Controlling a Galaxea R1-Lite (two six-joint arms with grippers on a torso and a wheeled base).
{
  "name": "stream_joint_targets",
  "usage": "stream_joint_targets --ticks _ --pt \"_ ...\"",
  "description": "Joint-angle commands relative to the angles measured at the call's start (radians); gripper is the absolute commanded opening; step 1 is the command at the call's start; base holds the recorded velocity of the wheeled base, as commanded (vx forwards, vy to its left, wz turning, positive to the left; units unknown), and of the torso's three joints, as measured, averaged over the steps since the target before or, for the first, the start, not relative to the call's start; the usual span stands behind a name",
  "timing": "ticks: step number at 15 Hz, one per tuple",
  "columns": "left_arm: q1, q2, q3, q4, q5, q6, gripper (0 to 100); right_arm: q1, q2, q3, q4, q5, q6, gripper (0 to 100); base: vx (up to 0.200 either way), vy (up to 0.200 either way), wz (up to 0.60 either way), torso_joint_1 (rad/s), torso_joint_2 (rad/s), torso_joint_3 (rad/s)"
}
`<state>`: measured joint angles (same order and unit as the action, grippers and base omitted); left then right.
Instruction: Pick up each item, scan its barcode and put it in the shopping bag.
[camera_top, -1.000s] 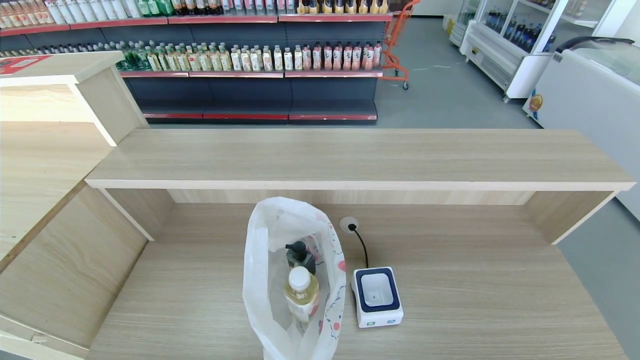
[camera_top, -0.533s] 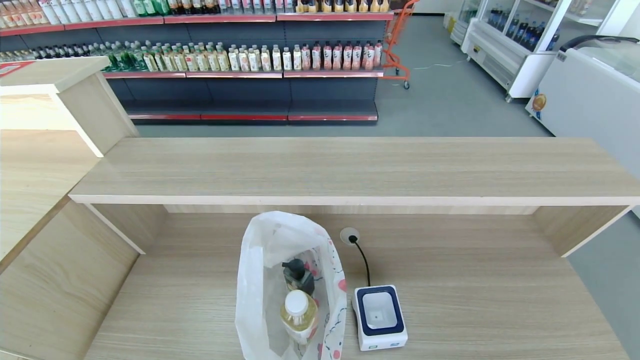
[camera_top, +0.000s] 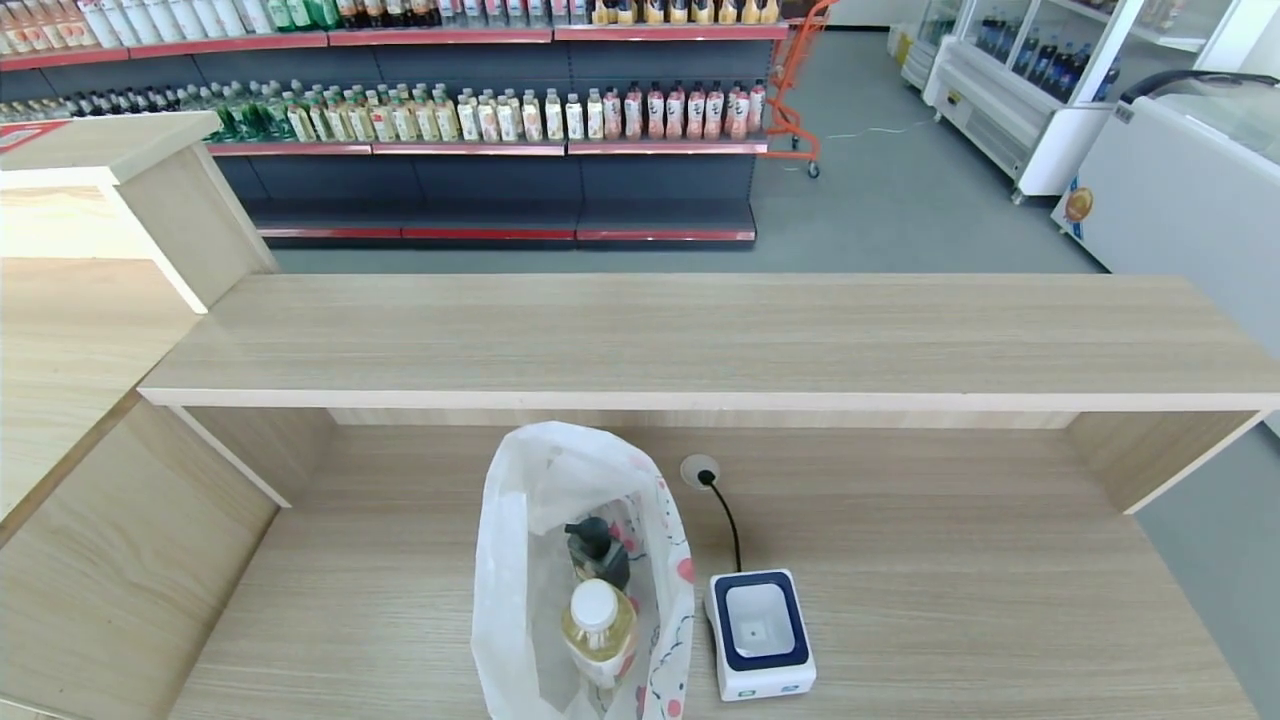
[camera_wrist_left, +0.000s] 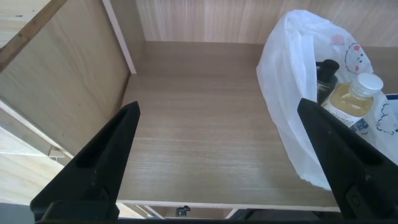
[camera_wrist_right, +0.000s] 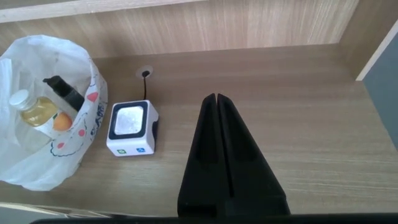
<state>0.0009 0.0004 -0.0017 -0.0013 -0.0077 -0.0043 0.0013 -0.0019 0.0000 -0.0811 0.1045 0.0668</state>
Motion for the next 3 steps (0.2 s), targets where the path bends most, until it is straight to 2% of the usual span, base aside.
stream_joint_targets --ticks 1,3 --pt "0.001 0.0 0.0 0.0 0.0 0.0 100 0.0 0.002 0.0 0.0 0.0 0.004 0 0.0 0.0 0.0 0.0 0.0 0.0" --pt "0.001 0.0 0.0 0.0 0.0 0.0 100 0.0 0.002 0.0 0.0 0.0 -0.007 0 0.0 0.0 0.0 0.0 0.0 0.0"
